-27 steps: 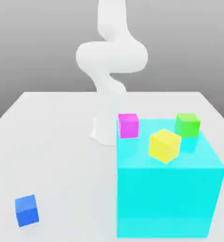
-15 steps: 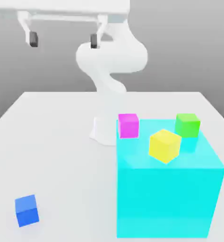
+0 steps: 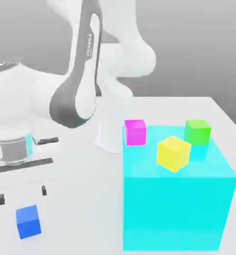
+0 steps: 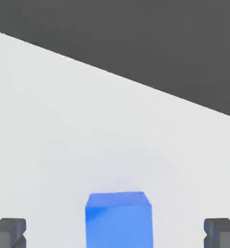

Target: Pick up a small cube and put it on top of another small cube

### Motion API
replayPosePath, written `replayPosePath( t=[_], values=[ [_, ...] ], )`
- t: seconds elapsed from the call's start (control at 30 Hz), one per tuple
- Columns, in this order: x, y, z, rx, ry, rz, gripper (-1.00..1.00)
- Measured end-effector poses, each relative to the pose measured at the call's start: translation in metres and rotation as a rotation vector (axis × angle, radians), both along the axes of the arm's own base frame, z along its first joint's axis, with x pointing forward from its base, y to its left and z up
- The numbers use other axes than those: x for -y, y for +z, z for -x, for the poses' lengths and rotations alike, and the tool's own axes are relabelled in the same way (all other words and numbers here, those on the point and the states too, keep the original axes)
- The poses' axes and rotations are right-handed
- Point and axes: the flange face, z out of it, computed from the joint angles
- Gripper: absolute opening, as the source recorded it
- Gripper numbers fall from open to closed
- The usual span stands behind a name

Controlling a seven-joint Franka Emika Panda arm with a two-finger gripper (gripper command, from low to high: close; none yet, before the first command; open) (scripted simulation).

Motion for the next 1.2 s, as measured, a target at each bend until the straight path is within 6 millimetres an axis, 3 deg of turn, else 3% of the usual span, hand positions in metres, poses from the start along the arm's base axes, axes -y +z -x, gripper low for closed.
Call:
replayPosePath(
  t=[0.1,0.13,0.37,0.53,0.57,0.63,0.7,0.83,0.97,1.1,1.13,1.2],
  values=[
    [0.002,-0.039,0.003,-0.009,0.005,0.001,0.00],
    [0.002,-0.052,0.003,-0.010,0.004,0.000,-1.00],
    [0.002,-0.055,0.004,-0.012,0.004,-0.001,-1.00],
    [0.003,-0.001,0.002,-0.004,0.001,-0.002,-1.00],
    [0.002,0.013,-0.008,0.028,-0.011,-0.005,-1.00],
    [-0.024,0.044,-0.034,0.067,-0.001,-0.036,-1.00],
    [-0.065,0.075,-0.055,0.078,0.032,-0.072,-1.00],
    [-0.175,0.141,-0.079,0.066,0.149,-0.121,-1.00],
    [-0.254,0.210,-0.068,0.046,0.201,-0.126,-1.00],
    [-0.328,0.275,-0.033,0.026,0.253,-0.081,-1.00],
    [-0.336,0.276,-0.024,0.009,0.260,-0.048,-1.00],
    [-0.341,0.256,-0.018,-0.007,0.264,-0.016,-1.00]
  ],
)
